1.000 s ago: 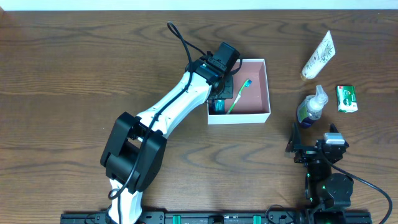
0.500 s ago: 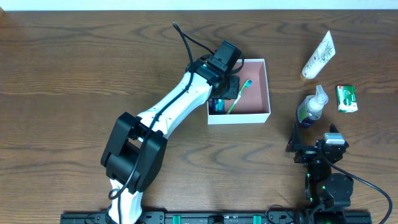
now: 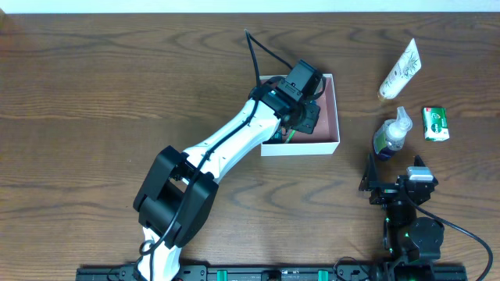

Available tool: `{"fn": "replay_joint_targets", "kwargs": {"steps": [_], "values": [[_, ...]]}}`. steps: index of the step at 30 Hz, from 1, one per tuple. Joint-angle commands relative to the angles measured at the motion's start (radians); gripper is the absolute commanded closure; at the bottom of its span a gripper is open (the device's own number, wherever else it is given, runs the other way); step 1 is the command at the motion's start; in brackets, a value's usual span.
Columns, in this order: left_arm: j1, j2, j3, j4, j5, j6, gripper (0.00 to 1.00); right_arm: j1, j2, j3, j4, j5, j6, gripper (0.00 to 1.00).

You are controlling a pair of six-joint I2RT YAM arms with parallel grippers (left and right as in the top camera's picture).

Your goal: Pack container

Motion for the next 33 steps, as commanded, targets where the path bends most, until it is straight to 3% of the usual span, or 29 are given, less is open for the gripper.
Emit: {"fn": "replay_joint_targets", "kwargs": {"steps": [1, 33], "values": [[-0.003, 0.015, -0.004, 0.014, -0.102, 0.021, 0.88, 0.003, -0.005, -0.003, -0.003, -0.003, -0.015, 0.01], [0.006, 0.14, -0.004, 0.15, -0.192, 0.073, 0.88, 0.003, -0.005, -0.003, -0.003, -0.003, -0.015, 0.01]]}}
